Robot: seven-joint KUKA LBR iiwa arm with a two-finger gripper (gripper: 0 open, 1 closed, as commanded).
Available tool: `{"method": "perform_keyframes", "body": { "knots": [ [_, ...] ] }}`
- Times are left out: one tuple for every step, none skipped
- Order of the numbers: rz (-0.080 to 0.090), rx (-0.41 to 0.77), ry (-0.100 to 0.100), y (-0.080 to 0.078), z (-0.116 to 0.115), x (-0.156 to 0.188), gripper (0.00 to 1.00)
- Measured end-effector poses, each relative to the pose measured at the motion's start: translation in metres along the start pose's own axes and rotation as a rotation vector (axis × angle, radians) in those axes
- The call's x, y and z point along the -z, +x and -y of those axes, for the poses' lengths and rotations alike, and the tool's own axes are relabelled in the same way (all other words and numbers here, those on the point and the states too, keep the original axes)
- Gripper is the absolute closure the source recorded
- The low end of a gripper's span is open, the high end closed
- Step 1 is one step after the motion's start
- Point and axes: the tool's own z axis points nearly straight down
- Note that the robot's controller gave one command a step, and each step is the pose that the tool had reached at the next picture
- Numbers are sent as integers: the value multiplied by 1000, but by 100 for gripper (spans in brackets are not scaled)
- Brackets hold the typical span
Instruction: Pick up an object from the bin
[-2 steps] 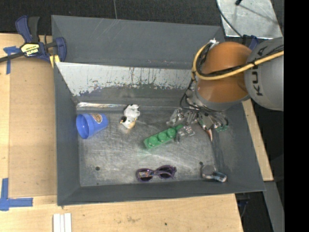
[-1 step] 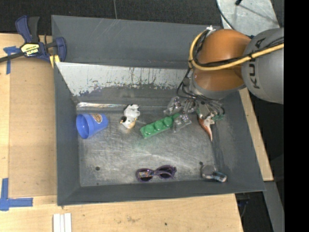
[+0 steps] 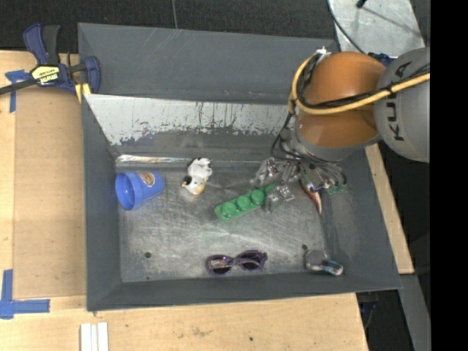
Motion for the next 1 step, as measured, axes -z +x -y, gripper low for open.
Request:
{"method": "perform_keyframes", "body": {
  "knots": [
    [13,-1,6,-22,6,75,100]
  ]
}}
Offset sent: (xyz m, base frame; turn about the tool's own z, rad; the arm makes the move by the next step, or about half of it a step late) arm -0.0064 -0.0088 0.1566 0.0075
